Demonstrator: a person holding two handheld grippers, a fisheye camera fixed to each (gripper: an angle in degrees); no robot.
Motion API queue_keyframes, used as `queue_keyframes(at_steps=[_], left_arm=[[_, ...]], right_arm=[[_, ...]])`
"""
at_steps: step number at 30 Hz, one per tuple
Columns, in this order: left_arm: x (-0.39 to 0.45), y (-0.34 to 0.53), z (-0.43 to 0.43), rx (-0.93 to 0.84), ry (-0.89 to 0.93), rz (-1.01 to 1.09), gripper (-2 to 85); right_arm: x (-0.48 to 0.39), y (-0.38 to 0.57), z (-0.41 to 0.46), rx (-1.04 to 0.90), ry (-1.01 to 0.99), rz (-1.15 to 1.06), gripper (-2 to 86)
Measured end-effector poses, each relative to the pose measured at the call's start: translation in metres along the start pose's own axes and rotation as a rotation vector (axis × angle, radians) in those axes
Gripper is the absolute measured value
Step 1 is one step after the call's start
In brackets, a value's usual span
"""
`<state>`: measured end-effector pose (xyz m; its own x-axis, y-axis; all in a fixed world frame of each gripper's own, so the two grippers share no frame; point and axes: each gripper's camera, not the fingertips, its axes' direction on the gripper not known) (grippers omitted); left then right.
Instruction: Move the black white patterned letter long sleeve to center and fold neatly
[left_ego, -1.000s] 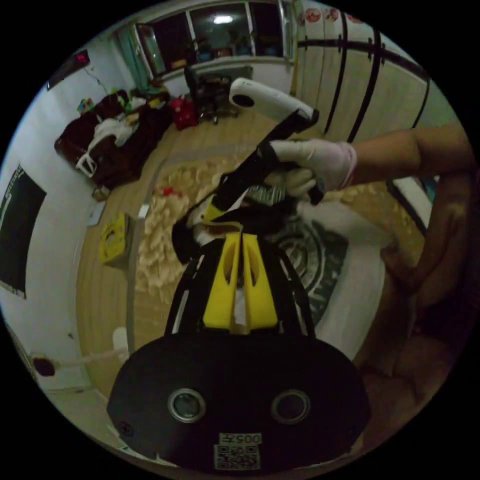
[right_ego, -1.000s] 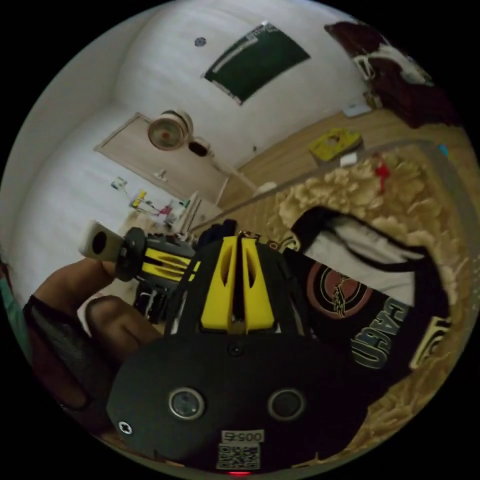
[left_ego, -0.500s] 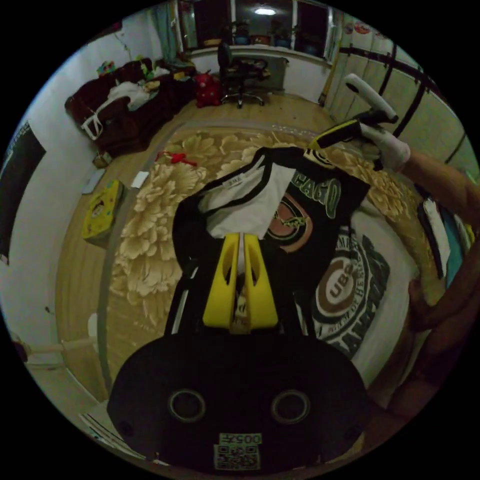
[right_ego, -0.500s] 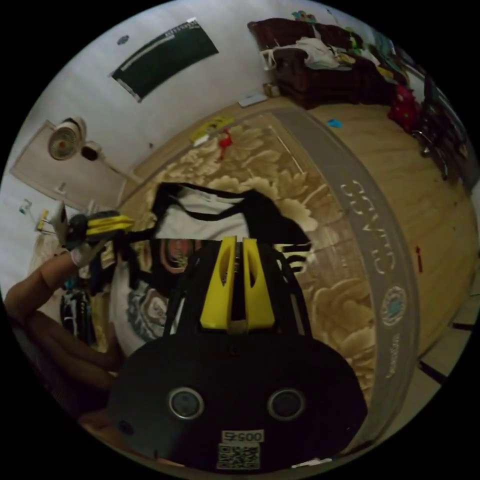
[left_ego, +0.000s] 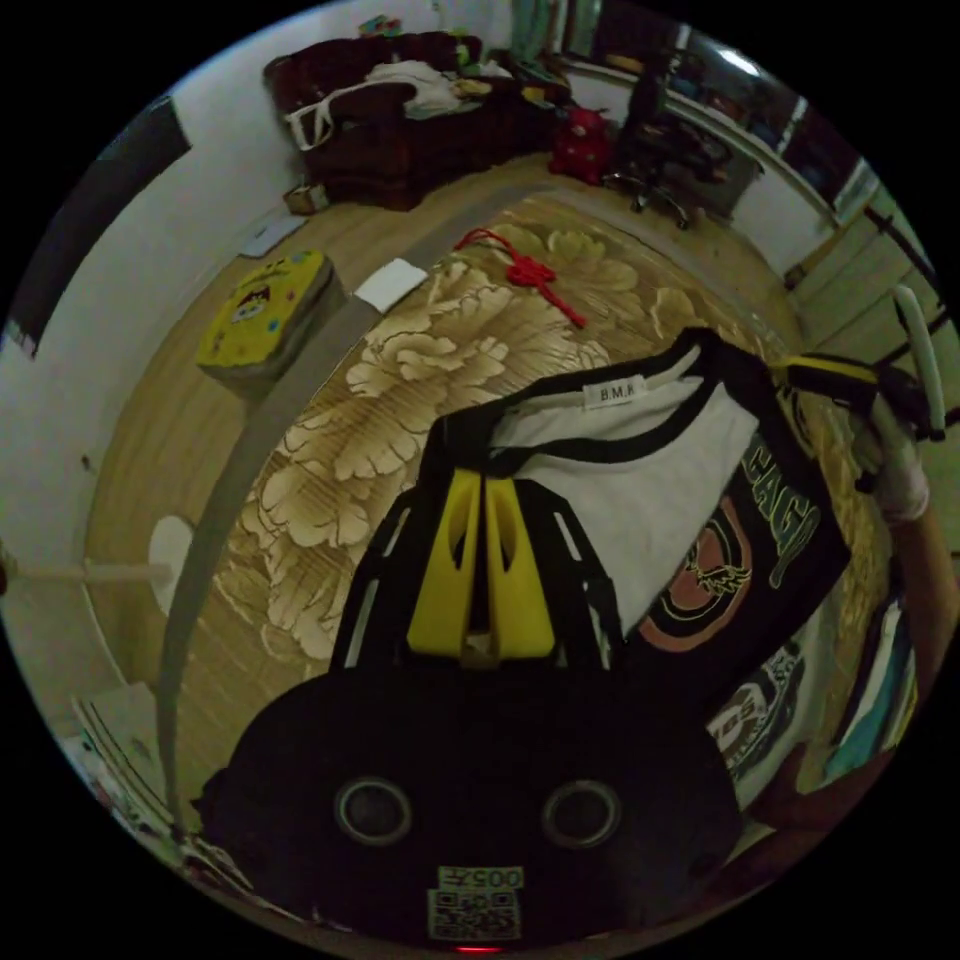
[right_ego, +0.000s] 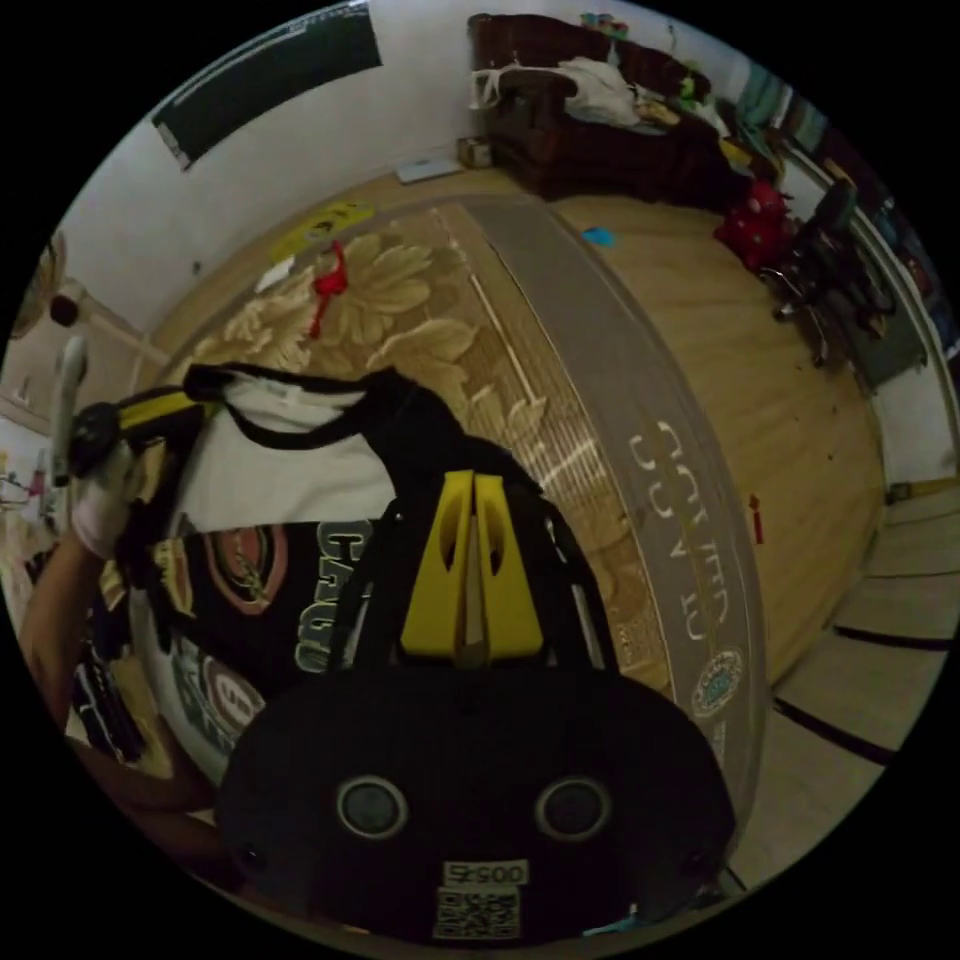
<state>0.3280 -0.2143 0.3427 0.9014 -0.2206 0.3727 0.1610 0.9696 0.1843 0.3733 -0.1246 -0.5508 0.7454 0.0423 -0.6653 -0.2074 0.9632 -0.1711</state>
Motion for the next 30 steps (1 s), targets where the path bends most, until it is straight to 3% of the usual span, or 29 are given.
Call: queue_keyframes(at_steps=[4, 8, 11, 13, 17, 22, 30], left_arm=[[-0.026, 0.034, -0.044, 0.186, -0.003, 0.064, -0.3], [-0.017, 0.077, -0.060, 0.131, 0.133, 0.319, -0.1], [-0.013, 0.095, -0.048, 0.050, 0.122, 0.394, -0.1], [-0.022, 0.097, -0.037, 0.016, 0.119, 0.362, -0.1], [-0.058, 0.096, -0.039, 0.010, 0.201, 0.219, 0.0], [-0.087, 0.109, -0.072, 0.103, 0.111, 0.222, 0.5], [-0.105, 0.130, -0.071, 0.037, 0.056, 0.287, 10.4]], right_arm=[[0.003, 0.038, -0.039, 0.097, -0.221, -0.063, -1.2], [-0.015, 0.083, -0.029, -0.019, -0.316, -0.134, -1.0], [-0.035, 0.094, -0.007, -0.136, -0.265, -0.178, -1.1], [-0.045, 0.095, 0.006, -0.210, -0.085, -0.222, -1.3], [-0.042, 0.100, 0.004, -0.233, -0.094, -0.150, -1.5], [-0.044, 0.086, -0.030, -0.053, -0.095, -0.114, -1.2], [-0.094, 0.033, 0.002, -0.055, 0.053, -0.226, 1.5]])
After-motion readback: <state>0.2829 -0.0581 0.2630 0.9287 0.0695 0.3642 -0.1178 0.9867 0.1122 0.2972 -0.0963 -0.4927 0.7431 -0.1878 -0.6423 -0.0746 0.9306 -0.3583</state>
